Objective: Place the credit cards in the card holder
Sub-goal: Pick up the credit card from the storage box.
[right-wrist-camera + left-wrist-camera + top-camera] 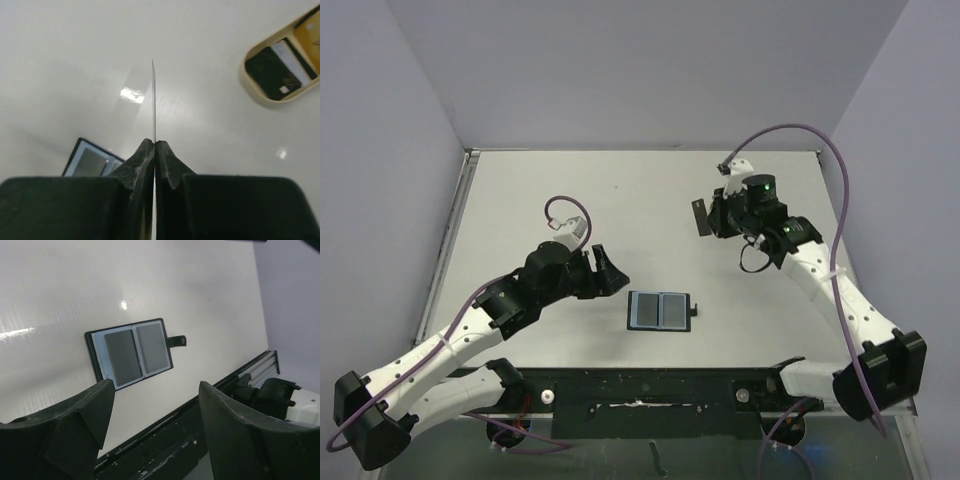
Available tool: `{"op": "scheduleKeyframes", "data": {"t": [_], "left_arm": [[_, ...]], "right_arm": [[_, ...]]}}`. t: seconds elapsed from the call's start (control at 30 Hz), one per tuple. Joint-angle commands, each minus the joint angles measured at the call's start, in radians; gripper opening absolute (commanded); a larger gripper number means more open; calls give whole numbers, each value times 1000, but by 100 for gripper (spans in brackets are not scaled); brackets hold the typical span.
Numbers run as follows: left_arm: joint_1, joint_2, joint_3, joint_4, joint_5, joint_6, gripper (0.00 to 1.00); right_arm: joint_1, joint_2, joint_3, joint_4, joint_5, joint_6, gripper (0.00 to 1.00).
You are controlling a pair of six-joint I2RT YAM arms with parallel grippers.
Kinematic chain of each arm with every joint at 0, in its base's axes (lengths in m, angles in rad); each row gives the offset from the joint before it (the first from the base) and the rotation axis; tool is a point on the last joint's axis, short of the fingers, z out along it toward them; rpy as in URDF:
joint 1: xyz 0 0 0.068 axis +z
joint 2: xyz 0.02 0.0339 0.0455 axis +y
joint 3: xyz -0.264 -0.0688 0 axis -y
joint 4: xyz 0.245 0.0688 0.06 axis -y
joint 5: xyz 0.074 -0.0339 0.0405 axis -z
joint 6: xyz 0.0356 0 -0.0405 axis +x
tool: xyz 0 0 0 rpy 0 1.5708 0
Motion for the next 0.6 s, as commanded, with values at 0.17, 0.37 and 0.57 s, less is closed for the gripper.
{"op": "scheduleKeyframes", "data": {"t": [0.17,0.37,0.57], "left_arm": [[25,-10,-14,293,137,-163,64],[34,-33,-76,479,172,-245,62],[51,-5,-100,618,243,-281,62]], "right_arm": [[24,-317,-281,345,-451,390,0],[29,-409,-485,625,-672,646,0],[40,-434,-591,855,-776,824,0]]}}
